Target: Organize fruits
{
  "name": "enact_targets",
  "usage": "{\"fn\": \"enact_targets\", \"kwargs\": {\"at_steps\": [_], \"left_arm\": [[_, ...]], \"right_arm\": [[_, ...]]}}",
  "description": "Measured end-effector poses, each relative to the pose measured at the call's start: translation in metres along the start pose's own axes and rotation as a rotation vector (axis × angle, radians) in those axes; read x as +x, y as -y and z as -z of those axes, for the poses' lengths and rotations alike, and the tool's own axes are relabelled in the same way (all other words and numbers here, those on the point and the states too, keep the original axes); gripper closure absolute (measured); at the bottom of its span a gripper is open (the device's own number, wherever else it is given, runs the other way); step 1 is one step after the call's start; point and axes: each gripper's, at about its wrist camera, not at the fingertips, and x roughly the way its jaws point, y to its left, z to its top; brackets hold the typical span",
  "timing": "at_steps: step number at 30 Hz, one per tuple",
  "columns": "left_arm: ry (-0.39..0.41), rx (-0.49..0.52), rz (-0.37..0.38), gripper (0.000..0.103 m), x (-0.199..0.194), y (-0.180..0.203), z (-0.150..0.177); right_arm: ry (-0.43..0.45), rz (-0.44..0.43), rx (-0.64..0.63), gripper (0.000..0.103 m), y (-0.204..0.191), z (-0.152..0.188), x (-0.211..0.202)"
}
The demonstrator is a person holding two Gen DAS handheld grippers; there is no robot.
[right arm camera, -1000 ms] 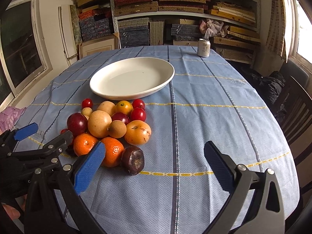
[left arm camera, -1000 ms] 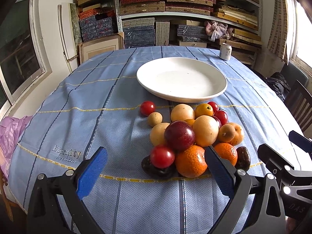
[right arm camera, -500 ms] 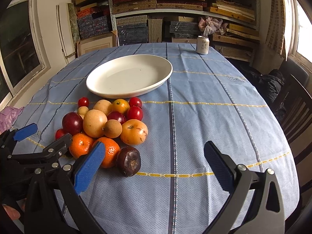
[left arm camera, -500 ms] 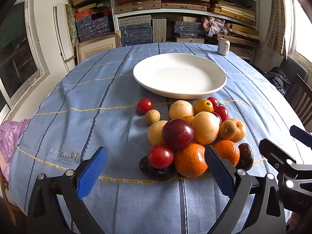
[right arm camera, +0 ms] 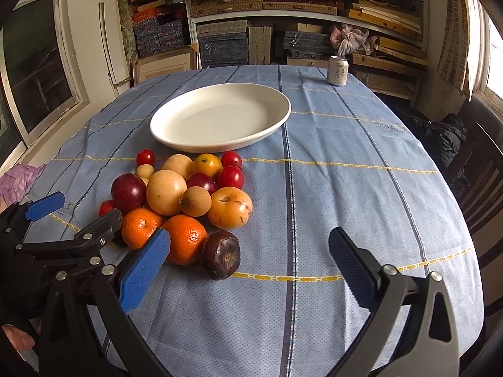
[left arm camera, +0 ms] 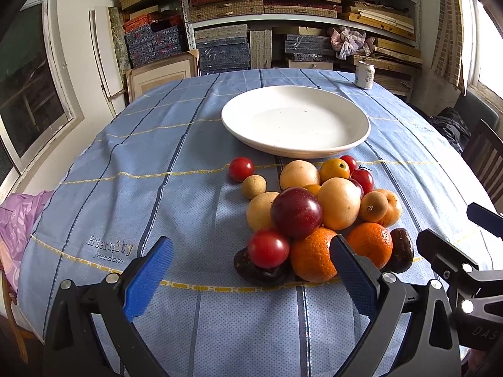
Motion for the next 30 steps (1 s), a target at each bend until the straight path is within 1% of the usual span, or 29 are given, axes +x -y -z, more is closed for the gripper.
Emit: {"fn": "enact_targets", "kwargs": {"at_steps": [3, 6, 8, 14, 18, 21, 23, 25, 26, 27, 30], "left_arm": [[0.003, 0.0, 0.002, 0.003, 0.0, -0.001, 0.0], [0.004, -0.006, 0.034, 0.003, -0.002, -0.002, 0.0], [0.0, -0.006, 0.042, 0.003, -0.001, -0.001, 0.0], [0.006, 0.042, 0.007, 0.003, -0.002, 0.008, 0.001], [0.01, 0.043, 0.008, 0.003, -0.001, 0.007, 0.002], [-0.003, 0.072, 0.02, 0.003, 0.002, 0.007, 0.007], [-0.015, 0.093, 0.027, 0.003, 0.005, 0.007, 0.011], [-0.023, 0.099, 0.018, 0.003, 0.01, 0.005, 0.014], [-0.027, 0.095, 0.024, 0.003, 0.013, 0.004, 0.015], [-0.027, 0.084, 0.046, 0.003, 0.014, 0.002, 0.015], [-0.041, 0.057, 0.086, 0.003, 0.017, -0.005, 0.016]], "right_arm": [[-0.004, -0.006, 0.0, 0.004, 0.0, -0.001, 0.0], [-0.005, -0.006, 0.012, 0.004, 0.004, -0.003, 0.001], [-0.003, 0.001, 0.022, 0.004, 0.008, -0.005, 0.0], [-0.008, 0.002, 0.024, 0.004, 0.012, -0.004, 0.001], [-0.019, -0.019, 0.028, 0.004, 0.013, -0.002, 0.005], [-0.036, -0.016, 0.01, 0.004, 0.012, 0.001, 0.009], [-0.054, -0.034, 0.01, 0.004, 0.012, 0.004, 0.015], [-0.081, -0.055, 0.02, 0.004, 0.013, 0.007, 0.023], [-0.099, -0.065, 0.02, 0.004, 0.012, 0.008, 0.028], [-0.112, -0.072, 0.016, 0.004, 0.011, 0.01, 0.032], [-0.128, -0.101, 0.026, 0.004, 0.011, 0.012, 0.039]]}}
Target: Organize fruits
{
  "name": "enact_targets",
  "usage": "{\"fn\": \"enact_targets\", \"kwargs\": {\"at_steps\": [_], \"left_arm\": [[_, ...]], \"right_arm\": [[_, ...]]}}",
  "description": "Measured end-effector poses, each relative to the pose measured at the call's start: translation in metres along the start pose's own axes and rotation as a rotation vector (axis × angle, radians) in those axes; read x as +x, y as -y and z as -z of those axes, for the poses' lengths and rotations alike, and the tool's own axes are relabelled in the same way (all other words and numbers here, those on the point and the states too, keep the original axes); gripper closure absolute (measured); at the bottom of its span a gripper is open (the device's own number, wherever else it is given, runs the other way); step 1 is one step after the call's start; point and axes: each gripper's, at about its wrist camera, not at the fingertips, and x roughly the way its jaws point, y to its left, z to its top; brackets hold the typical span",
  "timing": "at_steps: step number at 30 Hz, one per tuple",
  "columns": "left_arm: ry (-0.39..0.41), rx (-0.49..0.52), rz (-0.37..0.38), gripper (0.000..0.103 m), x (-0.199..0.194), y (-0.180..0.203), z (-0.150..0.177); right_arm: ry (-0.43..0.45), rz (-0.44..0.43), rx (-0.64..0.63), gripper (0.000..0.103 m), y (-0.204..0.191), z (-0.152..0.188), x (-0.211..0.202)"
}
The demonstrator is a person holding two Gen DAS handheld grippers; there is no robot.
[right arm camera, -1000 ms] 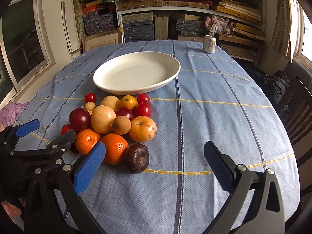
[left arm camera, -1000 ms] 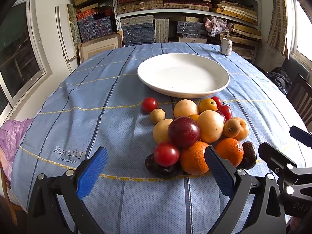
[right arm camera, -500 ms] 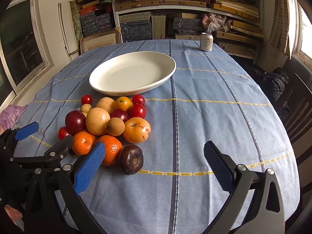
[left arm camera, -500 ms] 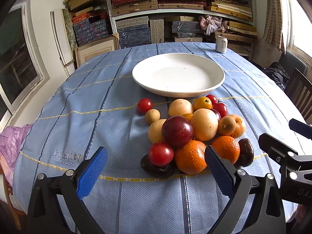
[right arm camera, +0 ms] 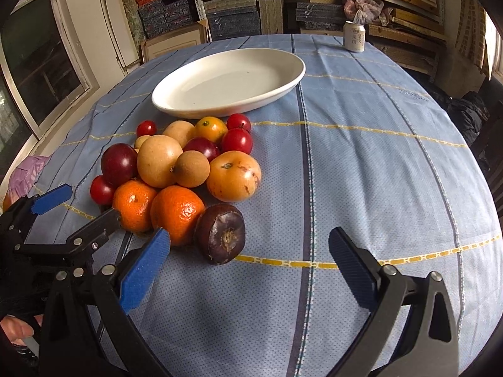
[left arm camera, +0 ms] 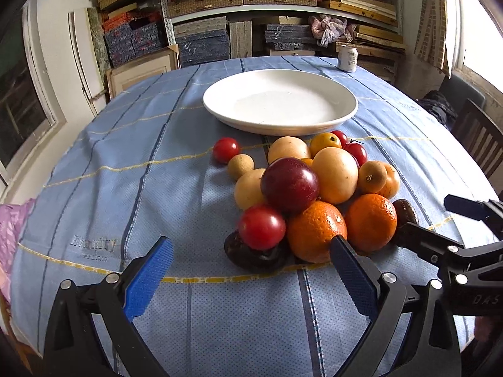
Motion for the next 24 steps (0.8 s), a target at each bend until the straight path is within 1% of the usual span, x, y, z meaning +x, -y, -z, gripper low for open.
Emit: {"fn": "enact_targets", "kwargs": {"at_steps": [4, 6, 7, 8, 9, 10, 12, 13, 14, 16, 17, 18, 19, 20, 21, 22, 23, 24], "left_arm": [[-0.028, -0.021, 0.052, 0.003, 0.005, -0.006, 0.003], [-0.028, -0.004, 0.069, 0.003, 0.006, -0.01, 0.007], [-0.028, 0.006, 0.061, 0.003, 0.007, -0.013, 0.008], [-0.038, -0.003, 0.03, 0.003, 0.01, -0.02, 0.01], [-0.047, -0.026, 0.011, 0.003, 0.013, -0.026, 0.011], [-0.058, -0.05, 0.012, 0.004, 0.016, -0.031, 0.012], [-0.068, -0.097, 0.087, 0.004, 0.021, -0.037, 0.014], [-0.065, -0.097, 0.106, 0.004, 0.024, -0.035, 0.014], [-0.067, -0.087, 0.094, 0.004, 0.027, -0.033, 0.014], [-0.068, -0.037, 0.061, 0.01, 0.034, -0.027, 0.014], [-0.054, -0.019, 0.044, 0.012, 0.035, -0.025, 0.013], [-0.049, -0.024, 0.057, 0.019, 0.035, -0.025, 0.012], [-0.041, -0.012, 0.061, 0.026, 0.035, -0.023, 0.011], [-0.034, 0.002, 0.076, 0.031, 0.035, -0.021, 0.011], [-0.028, 0.018, 0.091, 0.041, 0.034, -0.017, 0.01], [-0.025, 0.03, 0.1, 0.05, 0.034, -0.015, 0.009], [-0.023, 0.043, 0.113, 0.054, 0.035, -0.012, 0.008], [-0.023, 0.05, 0.113, 0.055, 0.036, -0.01, 0.007]], "right_arm": [[-0.002, 0.035, -0.012, 0.004, 0.0, 0.0, 0.004], [-0.003, 0.046, -0.021, 0.004, -0.001, 0.0, 0.006], [0.0, 0.049, -0.022, 0.004, -0.001, 0.001, 0.005], [0.007, 0.048, -0.022, 0.004, -0.001, 0.0, 0.006], [0.013, 0.053, -0.021, 0.004, -0.001, 0.0, 0.006], [0.021, 0.06, -0.023, 0.004, -0.002, -0.001, 0.006], [0.035, 0.069, -0.037, 0.004, -0.004, -0.002, 0.006], [0.04, 0.072, -0.038, 0.008, -0.005, -0.002, 0.005], [0.041, 0.06, -0.035, 0.018, -0.005, -0.003, 0.005], [0.033, 0.039, -0.033, 0.03, -0.004, -0.004, 0.004], [0.036, 0.043, -0.035, 0.033, -0.004, -0.004, 0.004], [0.038, 0.05, -0.038, 0.035, -0.004, -0.004, 0.005], [0.041, 0.045, -0.038, 0.039, -0.005, -0.003, 0.005], [0.042, 0.031, -0.036, 0.049, -0.005, -0.003, 0.005], [0.044, 0.016, -0.035, 0.056, -0.006, -0.003, 0.004], [0.04, 0.009, -0.038, 0.069, -0.007, -0.002, 0.006], [0.028, 0.01, -0.046, 0.078, -0.009, -0.002, 0.009], [0.019, 0.015, -0.054, 0.079, -0.011, 0.0, 0.011]]}}
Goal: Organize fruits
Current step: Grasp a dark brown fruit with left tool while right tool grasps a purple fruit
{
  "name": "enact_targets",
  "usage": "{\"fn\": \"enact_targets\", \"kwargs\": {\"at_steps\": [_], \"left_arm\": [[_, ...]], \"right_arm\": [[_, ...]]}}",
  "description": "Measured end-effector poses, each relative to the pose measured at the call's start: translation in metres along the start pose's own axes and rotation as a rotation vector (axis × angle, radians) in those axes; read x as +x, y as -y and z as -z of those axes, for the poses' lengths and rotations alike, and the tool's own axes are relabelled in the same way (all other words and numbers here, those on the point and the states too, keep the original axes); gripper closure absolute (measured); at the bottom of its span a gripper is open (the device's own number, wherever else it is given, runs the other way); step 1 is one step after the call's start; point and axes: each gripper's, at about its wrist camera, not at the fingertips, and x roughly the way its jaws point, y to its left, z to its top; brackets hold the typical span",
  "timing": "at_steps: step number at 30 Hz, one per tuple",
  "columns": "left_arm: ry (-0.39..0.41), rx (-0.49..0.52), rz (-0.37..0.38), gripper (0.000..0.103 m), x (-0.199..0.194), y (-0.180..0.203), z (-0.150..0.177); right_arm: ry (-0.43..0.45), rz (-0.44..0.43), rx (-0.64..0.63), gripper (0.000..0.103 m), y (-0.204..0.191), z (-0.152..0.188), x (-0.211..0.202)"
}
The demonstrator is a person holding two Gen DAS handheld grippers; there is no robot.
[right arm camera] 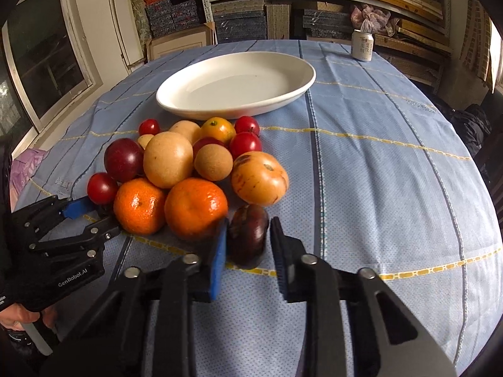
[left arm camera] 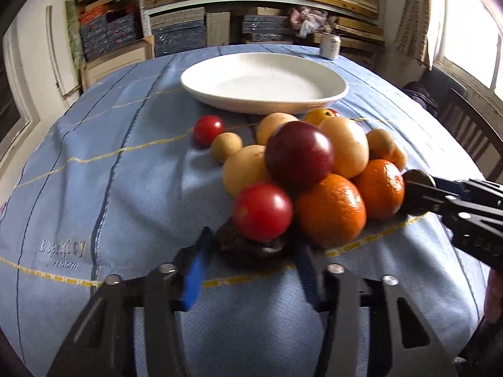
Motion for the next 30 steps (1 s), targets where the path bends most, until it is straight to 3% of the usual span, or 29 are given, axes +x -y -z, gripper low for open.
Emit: {"fn": "enact_targets", "kwargs": {"at_steps": [10, 16, 24, 30], "left_arm": [[0.021, -0.086, 0.085, 0.055, -0.005, -0.011, 0.003], [-0.004, -0.114, 0.051, 0.055, -0.017, -0.016, 0.006], [0.05, -0.069, 0.03, 0.055, -0.046, -0.011, -0.007], [0.067, -0.102, 0.025, 0.055, -0.045, -0.012, -0.015]], "right_arm": [[0.044, -0.003, 0.0, 0.08, 0.002, 0.001, -0.011], [0.048, -0.005, -0.01, 0.08, 0.002, 0.002, -0.015], [0.054, -0.016, -0.009, 0.08, 0.002, 0.001, -0.017], [0.076, -0.007, -0.008, 0.08, 0.005, -0.002, -0.024]]}}
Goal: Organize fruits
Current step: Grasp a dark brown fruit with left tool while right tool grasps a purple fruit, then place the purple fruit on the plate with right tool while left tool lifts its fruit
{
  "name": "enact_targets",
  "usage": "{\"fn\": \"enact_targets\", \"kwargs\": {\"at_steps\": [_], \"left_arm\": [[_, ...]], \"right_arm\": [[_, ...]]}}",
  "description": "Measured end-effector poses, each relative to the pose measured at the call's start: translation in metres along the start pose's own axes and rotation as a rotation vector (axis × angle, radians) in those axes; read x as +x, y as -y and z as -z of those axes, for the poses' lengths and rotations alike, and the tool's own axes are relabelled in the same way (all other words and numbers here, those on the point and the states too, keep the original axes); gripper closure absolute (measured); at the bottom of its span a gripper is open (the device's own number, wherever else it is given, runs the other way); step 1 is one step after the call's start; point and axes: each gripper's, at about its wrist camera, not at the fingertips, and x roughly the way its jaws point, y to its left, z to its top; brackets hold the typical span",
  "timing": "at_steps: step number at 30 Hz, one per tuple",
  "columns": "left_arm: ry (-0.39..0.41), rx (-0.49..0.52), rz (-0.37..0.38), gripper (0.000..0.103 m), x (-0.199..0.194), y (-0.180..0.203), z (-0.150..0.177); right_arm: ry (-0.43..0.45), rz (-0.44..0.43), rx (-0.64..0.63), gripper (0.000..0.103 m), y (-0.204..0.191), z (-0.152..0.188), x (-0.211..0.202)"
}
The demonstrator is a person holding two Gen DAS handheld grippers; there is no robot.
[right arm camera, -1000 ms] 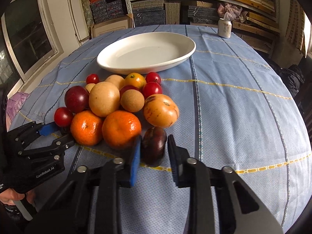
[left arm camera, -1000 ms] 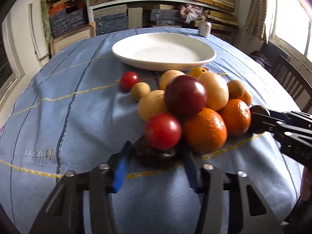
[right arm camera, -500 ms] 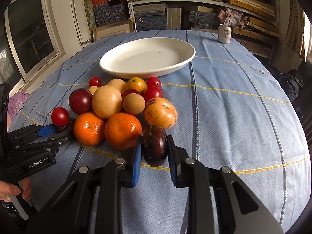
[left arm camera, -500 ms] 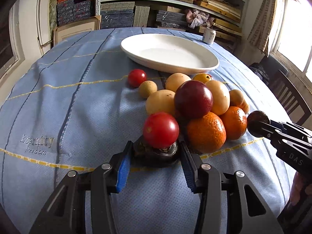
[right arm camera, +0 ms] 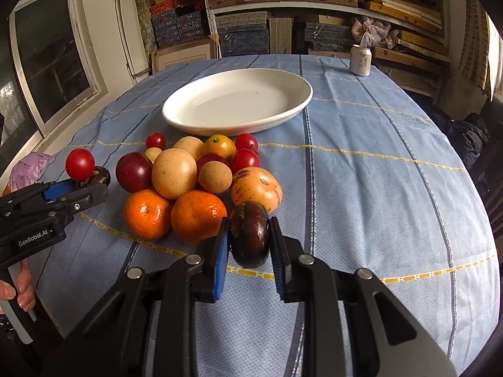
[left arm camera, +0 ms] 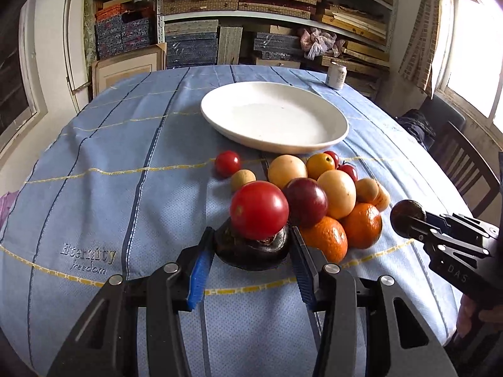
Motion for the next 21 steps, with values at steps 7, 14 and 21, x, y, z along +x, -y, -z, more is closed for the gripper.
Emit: {"fn": "enact_targets", "kwargs": {"at_steps": [7, 14, 21], "left_arm": [[-0.011, 0.017, -0.025, 0.055, 0.002, 0.005, 0.0], [-0.033, 0.126, -0.214, 0.055, 0.015, 0.002, -0.002], [-0.073, 0.194, -0.438, 0.055, 0.034, -0.022, 0.001]], "right_arm": [[-0.002, -0.003, 0.01, 0.08, 0.004, 0.0, -0.002], [-0.004, -0.018, 0.012, 0.08, 0.004, 0.0, -0.003], [-0.013, -0.02, 0.014, 0.08, 0.003, 0.001, 0.0]]}}
